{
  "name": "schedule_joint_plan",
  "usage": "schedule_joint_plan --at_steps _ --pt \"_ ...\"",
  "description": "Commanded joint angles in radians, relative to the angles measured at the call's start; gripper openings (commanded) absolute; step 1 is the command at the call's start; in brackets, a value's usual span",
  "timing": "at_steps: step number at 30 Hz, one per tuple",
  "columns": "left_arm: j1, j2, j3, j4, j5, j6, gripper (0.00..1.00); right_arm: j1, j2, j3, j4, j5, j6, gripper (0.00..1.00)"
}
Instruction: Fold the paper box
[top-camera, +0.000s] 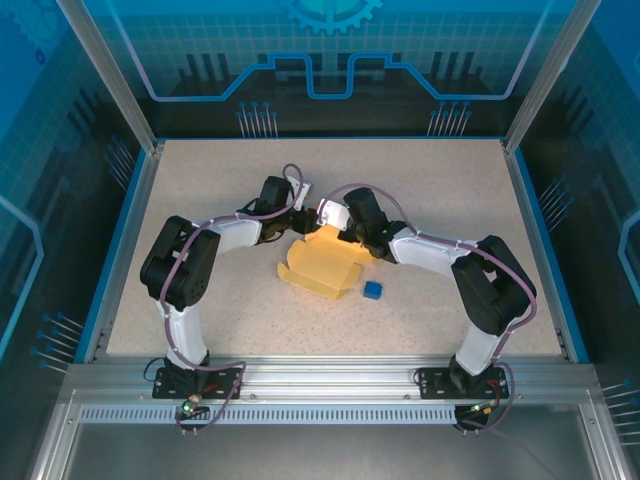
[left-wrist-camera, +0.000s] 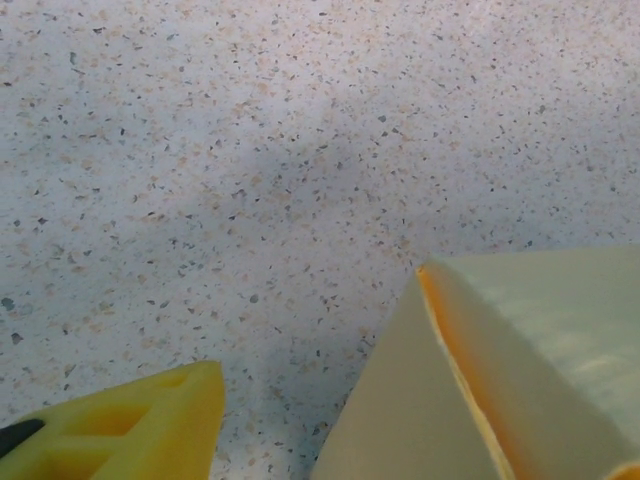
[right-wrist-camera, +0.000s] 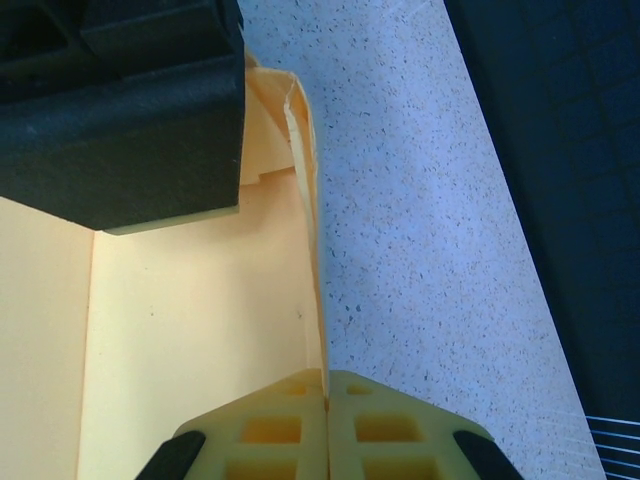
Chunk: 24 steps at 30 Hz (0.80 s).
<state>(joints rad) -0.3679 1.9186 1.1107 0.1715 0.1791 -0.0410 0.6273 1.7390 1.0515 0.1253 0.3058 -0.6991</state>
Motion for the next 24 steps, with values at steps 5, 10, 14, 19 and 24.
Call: schedule_joint_plan --at_steps 5,10,14,19,24 --pt "-0.005 -0.027 -0.020 -0.014 -0.049 0.030 0.52 -0.009 -0.038 -0.011 -0.024 -0.012 0.037 0.06" --pt "-0.005 -0.032 -0.017 0.024 -0.046 0.018 0.46 -0.008 -0.041 -0.014 -0.028 -0.019 0.051 0.06" --pt "-0.006 -0.027 -0.011 0.043 -0.062 0.002 0.42 -0.004 -0.038 -0.016 -0.030 -0.024 0.061 0.06" --pt "-0.006 -0.027 -0.014 0.043 -0.148 -0.018 0.36 -0.003 -0.041 -0.019 -0.029 -0.037 0.072 0.06" --pt "-0.007 -0.024 -0.009 0.036 -0.211 -0.032 0.30 -0.003 -0.047 -0.024 -0.031 -0.061 0.094 0.06"
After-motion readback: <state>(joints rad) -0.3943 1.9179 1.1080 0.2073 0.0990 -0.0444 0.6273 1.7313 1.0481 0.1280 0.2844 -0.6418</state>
